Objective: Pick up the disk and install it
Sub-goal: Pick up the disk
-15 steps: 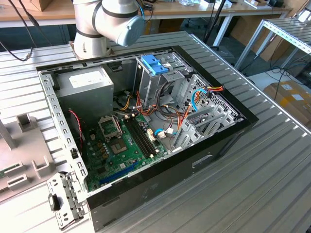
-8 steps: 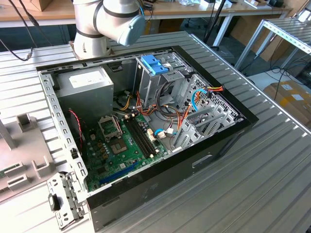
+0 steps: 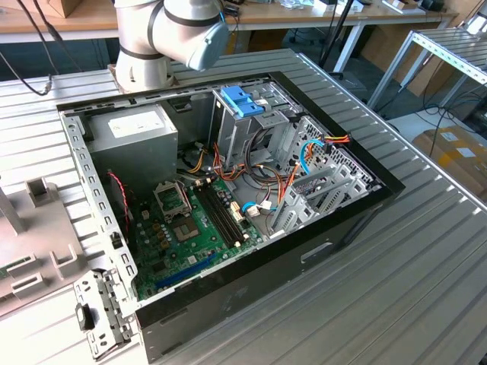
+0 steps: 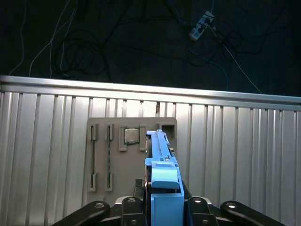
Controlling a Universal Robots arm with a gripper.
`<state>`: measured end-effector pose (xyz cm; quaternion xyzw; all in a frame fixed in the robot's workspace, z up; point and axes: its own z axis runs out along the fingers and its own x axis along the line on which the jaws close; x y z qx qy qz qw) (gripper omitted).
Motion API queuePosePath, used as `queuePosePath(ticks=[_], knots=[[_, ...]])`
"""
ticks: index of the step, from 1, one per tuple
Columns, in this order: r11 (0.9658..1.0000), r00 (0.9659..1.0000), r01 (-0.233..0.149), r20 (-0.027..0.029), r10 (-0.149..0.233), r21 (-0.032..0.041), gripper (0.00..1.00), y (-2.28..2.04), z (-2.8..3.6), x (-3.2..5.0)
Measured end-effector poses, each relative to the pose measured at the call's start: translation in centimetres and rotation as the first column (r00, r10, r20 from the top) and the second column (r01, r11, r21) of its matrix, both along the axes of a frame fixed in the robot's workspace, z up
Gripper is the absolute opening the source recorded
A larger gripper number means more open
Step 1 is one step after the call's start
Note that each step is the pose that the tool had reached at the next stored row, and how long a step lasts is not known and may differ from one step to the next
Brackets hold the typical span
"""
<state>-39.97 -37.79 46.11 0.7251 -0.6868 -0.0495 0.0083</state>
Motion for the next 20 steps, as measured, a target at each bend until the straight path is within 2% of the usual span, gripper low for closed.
queuePosePath(ticks=[4, 6, 8, 10, 13, 20], knots=[[1.0, 1.0, 0.0, -0.008, 0.0, 0.0, 0.37, -0.5, 0.0, 0.85], [1.0, 0.9999, 0.0, -0.0164, 0.0, 0.0001, 0.37, -0.85, -0.01, 1.69], [1.0, 0.9996, 0.0, -0.027, 0.0, -0.0001, 0.37, -0.89, -0.06, 2.67], [1.0, 0.9994, 0.0, -0.0343, 0.0, 0.0, 0.37, -0.89, -0.14, 3.36], [1.0, 0.9991, 0.0, -0.0415, 0.0, 0.0001, 0.37, -0.89, -0.31, 3.96], [1.0, 0.9989, 0.0, -0.0458, 0.0, 0.0016, 0.37, -0.89, -0.8, 4.22]])
